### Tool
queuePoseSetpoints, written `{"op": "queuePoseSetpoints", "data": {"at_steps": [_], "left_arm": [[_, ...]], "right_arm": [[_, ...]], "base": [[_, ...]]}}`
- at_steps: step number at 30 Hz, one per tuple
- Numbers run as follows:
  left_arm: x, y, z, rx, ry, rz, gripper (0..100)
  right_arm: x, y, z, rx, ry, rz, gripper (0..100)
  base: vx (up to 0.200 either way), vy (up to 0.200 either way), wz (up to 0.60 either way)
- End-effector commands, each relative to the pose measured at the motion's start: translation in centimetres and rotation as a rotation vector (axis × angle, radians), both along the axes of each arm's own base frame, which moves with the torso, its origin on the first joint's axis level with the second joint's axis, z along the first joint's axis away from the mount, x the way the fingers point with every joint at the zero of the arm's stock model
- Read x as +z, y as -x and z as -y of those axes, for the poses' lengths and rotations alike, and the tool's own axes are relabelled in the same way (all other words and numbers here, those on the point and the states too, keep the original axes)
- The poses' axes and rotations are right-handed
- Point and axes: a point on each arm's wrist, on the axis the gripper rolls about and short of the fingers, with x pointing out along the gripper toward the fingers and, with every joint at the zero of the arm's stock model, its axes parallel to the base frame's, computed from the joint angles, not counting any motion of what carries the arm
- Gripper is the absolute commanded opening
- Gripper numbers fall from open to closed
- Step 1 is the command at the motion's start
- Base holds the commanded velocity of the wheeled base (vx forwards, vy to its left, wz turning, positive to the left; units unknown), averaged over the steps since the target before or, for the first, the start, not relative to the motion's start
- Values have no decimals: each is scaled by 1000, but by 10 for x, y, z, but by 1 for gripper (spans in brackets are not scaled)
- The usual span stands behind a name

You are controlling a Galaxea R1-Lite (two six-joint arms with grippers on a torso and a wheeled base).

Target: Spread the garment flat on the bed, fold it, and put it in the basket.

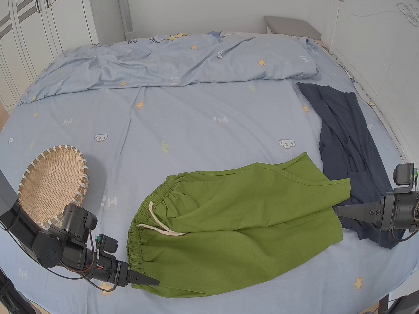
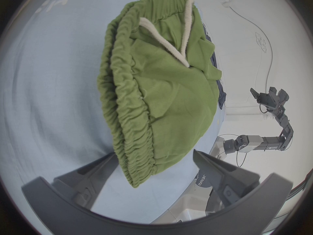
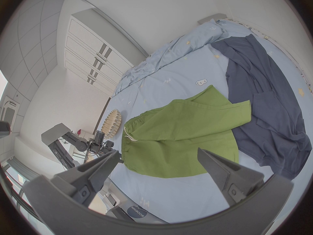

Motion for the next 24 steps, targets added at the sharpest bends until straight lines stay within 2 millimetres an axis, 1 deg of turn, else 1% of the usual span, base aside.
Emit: {"op": "queuePoseSetpoints", "data": {"at_steps": [1,4,7,8,9,10,14,15,16,17,19,21,22,24], "left_arm": [[0,-1,-1,8,1,-4,0],[2,-1,-1,40,37,-30,0],[8,-1,-8,61,116,-48,0],[8,-1,-8,61,116,-48,0],[8,0,-17,76,168,-60,0],[8,0,-17,78,171,-60,0],[8,-2,-43,166,232,-56,0],[8,-2,-43,166,232,-56,0],[9,-2,-54,200,262,-45,0],[9,-2,-54,200,262,-45,0],[9,-1,-70,230,290,-15,0],[8,1,-74,236,286,0,0],[8,1,-74,236,286,0,0],[7,2,-78,237,279,6,0]], "right_arm": [[-1,-1,0,0,2,-5,100],[-1,-1,0,0,3,-8,100],[-3,-2,-1,-1,5,-19,100],[-3,-2,-1,-1,5,-19,100],[-9,-1,0,-4,12,-40,100],[-9,-1,0,-4,12,-41,100],[-24,-1,3,-18,34,-103,100],[-24,-1,3,-18,34,-103,100],[-32,-4,5,-37,47,-140,100],[-32,-4,5,-37,47,-140,100],[-46,-8,12,-66,81,-195,100],[-54,-10,15,-73,101,-219,100],[-54,-10,15,-73,101,-219,100],[-69,-11,20,-69,108,-279,100]], "base": [[0,0,0],[0,0,0],[0,0,0],[0,0,0],[0,0,0],[0,0,0],[0,0,0],[0,0,0],[0,0,0],[0,0,0],[0,0,0],[0,0,0],[0,0,0],[0,0,0]]}}
